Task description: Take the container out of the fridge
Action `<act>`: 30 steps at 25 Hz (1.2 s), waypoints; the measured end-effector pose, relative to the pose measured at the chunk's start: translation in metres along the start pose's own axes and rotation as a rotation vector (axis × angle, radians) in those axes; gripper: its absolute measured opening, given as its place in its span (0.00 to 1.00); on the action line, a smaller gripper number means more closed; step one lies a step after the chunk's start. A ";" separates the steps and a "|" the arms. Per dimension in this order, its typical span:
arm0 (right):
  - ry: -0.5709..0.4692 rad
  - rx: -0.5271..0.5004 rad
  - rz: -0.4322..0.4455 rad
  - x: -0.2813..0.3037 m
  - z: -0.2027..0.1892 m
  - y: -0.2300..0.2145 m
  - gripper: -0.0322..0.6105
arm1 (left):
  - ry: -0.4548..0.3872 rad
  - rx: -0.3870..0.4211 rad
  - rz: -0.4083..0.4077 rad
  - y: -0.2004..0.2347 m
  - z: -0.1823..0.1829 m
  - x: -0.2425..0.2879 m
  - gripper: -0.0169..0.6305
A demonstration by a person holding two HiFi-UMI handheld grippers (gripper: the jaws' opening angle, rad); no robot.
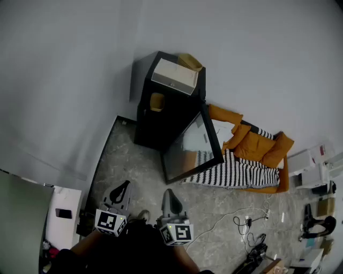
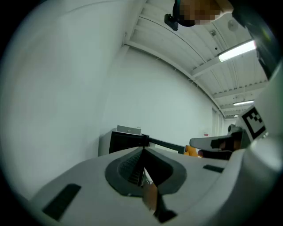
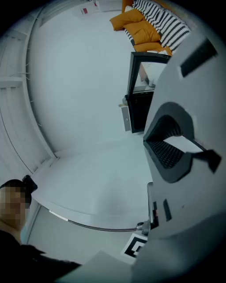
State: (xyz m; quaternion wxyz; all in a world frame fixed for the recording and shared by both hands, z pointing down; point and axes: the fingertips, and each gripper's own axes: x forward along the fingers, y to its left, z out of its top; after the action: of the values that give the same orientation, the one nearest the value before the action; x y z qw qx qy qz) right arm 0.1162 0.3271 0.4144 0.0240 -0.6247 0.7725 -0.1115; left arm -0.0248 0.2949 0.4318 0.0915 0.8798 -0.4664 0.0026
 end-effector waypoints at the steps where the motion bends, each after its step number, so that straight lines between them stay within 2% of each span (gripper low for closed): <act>1: 0.000 0.001 0.001 0.000 -0.001 0.001 0.05 | 0.004 -0.004 0.008 0.001 0.005 -0.001 0.03; 6: 0.001 0.001 0.004 0.001 0.000 0.004 0.05 | 0.002 -0.010 0.030 0.005 0.017 -0.003 0.03; 19: -0.024 0.014 0.002 0.007 -0.001 0.013 0.05 | 0.006 -0.020 0.033 0.017 0.015 -0.008 0.03; 30: -0.009 -0.007 -0.027 0.026 -0.005 0.049 0.05 | 0.015 -0.037 0.022 0.058 0.015 -0.028 0.03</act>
State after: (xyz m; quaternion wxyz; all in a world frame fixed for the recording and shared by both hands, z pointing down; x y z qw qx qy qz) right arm 0.0625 0.3116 0.4121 0.0235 -0.6358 0.7642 -0.1062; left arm -0.0892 0.2833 0.4237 0.1113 0.8726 -0.4755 0.0017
